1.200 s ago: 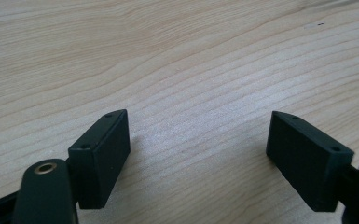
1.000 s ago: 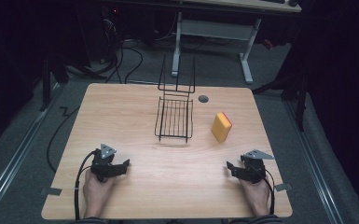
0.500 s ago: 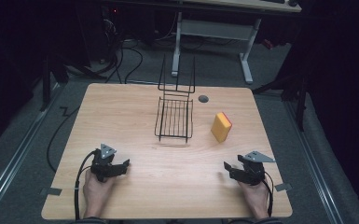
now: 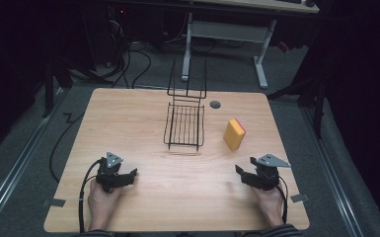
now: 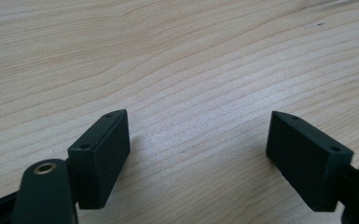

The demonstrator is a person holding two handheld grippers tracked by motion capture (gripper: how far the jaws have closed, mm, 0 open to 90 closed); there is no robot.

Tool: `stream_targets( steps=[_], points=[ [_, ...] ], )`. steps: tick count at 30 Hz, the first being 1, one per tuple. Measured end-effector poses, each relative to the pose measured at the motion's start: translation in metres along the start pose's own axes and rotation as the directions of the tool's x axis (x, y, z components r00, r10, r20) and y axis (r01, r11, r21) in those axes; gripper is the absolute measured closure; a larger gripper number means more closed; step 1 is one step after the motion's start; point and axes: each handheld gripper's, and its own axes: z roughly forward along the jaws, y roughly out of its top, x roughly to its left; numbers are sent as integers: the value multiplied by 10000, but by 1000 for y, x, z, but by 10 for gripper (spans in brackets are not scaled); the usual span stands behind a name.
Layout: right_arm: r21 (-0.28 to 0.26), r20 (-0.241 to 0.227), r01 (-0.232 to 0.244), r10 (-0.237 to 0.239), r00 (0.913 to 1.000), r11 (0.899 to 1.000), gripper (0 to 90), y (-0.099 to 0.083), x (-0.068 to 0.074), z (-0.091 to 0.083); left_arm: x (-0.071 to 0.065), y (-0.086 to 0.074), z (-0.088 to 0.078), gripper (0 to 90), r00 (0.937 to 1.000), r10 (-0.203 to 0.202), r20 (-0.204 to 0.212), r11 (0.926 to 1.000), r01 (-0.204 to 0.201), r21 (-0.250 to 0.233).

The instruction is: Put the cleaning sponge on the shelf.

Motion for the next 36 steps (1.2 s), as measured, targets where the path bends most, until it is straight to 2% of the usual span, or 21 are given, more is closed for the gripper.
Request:
stream_targets(
  steps=[12, 18, 32, 36],
  points=[
    [-355, 18, 4, -4, 10000, 9994, 321, 28, -1, 3, 0, 0, 0, 221, 10000, -8, 22, 10000, 8, 9],
    [-508, 186, -90, 99, 9998, 9987, 340, 43, -3, 4, 0, 0, 0, 221, 10000, -3, 20, 10000, 3, 12],
    [-683, 549, -413, 451, 9975, 9968, 349, 67, -15, 20, 0, 0, 0, 219, 10000, 4, 17, 10000, -4, 14],
    [-657, 606, -353, 392, 9974, 9972, 350, 72, -18, 26, 0, 0, 0, 216, 10000, 7, 2, 10000, -7, 5]
  ],
)
